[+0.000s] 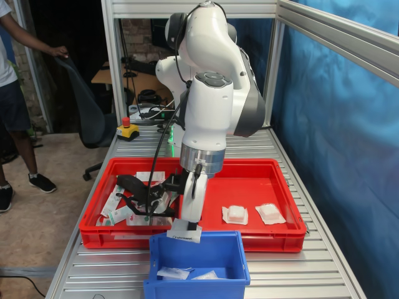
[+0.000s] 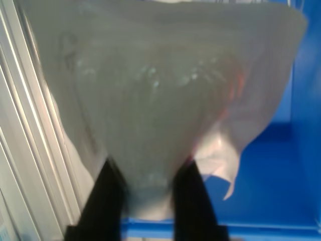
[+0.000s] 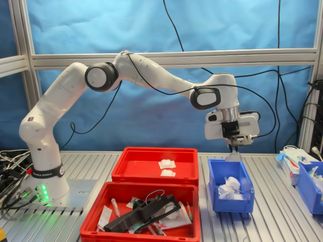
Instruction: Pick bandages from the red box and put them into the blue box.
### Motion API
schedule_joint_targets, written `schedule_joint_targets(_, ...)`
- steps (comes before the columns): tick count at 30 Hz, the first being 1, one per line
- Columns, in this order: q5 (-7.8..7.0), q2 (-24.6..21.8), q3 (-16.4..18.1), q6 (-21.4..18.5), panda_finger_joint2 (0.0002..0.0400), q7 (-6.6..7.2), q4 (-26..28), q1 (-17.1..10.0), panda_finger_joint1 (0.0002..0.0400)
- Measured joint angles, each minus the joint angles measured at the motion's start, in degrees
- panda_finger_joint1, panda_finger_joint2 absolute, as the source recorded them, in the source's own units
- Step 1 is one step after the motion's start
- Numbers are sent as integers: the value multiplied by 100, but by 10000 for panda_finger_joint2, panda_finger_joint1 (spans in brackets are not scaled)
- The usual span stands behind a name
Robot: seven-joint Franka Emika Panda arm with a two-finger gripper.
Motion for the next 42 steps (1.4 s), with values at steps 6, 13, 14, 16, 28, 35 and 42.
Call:
schedule_joint_targets(6,0,0,-10,0,112,0,5,0,112)
schedule_joint_targets(13,0,0,-18,0,162,0,10,0,162)
schedule_joint_targets(14,0,0,-18,0,162,0,11,0,162)
schedule_joint_targets(16,0,0,-19,0,212,0,12,0,212)
schedule_joint_targets(28,0,-38,-24,0,313,0,19,38,313)
schedule_joint_targets(35,0,-205,13,0,393,0,20,137,393)
schedule_joint_targets(42,0,-505,293,0,399,0,14,185,399)
